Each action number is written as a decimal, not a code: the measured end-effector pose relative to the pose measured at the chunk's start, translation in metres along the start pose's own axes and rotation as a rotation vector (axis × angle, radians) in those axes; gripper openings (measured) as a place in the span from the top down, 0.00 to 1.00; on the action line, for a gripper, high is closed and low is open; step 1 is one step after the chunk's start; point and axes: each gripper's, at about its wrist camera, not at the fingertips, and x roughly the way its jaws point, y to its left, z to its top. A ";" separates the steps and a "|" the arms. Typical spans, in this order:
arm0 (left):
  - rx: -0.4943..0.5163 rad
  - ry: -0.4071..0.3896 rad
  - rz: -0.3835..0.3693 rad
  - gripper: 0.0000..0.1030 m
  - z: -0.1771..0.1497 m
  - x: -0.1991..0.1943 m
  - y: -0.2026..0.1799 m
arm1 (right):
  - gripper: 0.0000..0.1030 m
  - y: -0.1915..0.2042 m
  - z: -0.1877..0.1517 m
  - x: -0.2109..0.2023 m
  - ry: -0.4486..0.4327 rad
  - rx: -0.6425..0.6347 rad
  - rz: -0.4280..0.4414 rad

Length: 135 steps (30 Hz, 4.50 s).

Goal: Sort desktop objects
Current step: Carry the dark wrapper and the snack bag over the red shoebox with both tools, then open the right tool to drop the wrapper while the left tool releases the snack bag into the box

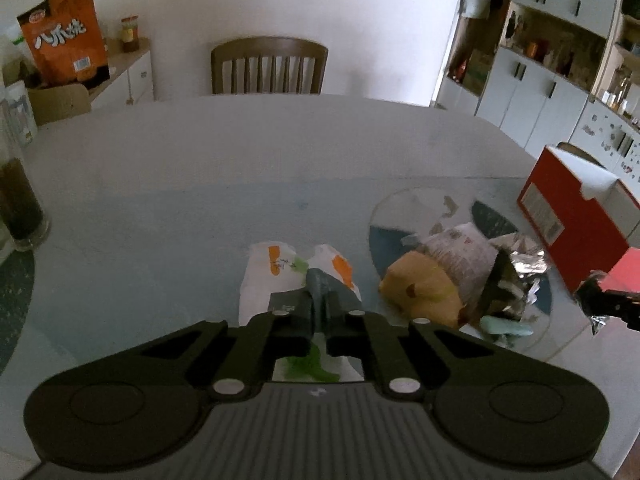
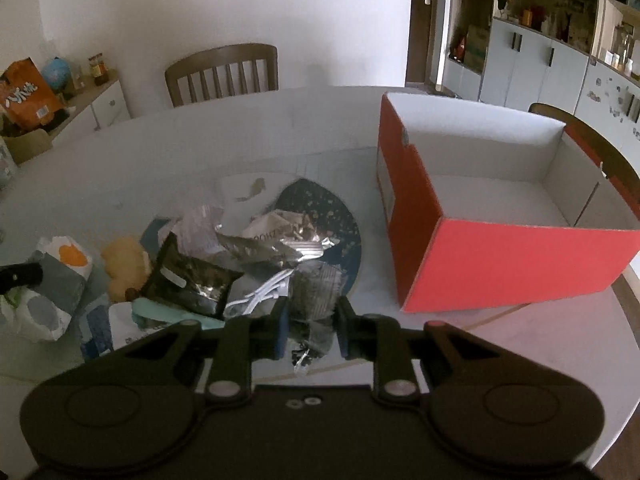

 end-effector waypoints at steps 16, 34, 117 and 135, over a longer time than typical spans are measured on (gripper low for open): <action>0.000 -0.089 -0.138 0.96 0.028 -0.053 -0.032 | 0.78 -0.019 0.023 -0.049 -0.064 0.031 0.037; 0.123 -0.110 -0.320 0.96 0.056 -0.064 -0.125 | 0.78 -0.074 0.041 -0.088 -0.112 0.064 0.029; 0.362 0.287 -0.261 0.96 0.085 0.166 -0.405 | 0.78 -0.249 0.096 0.100 0.261 -0.174 0.094; 0.393 0.392 -0.259 0.96 0.088 0.183 -0.417 | 0.74 -0.245 0.096 0.113 0.296 -0.184 0.093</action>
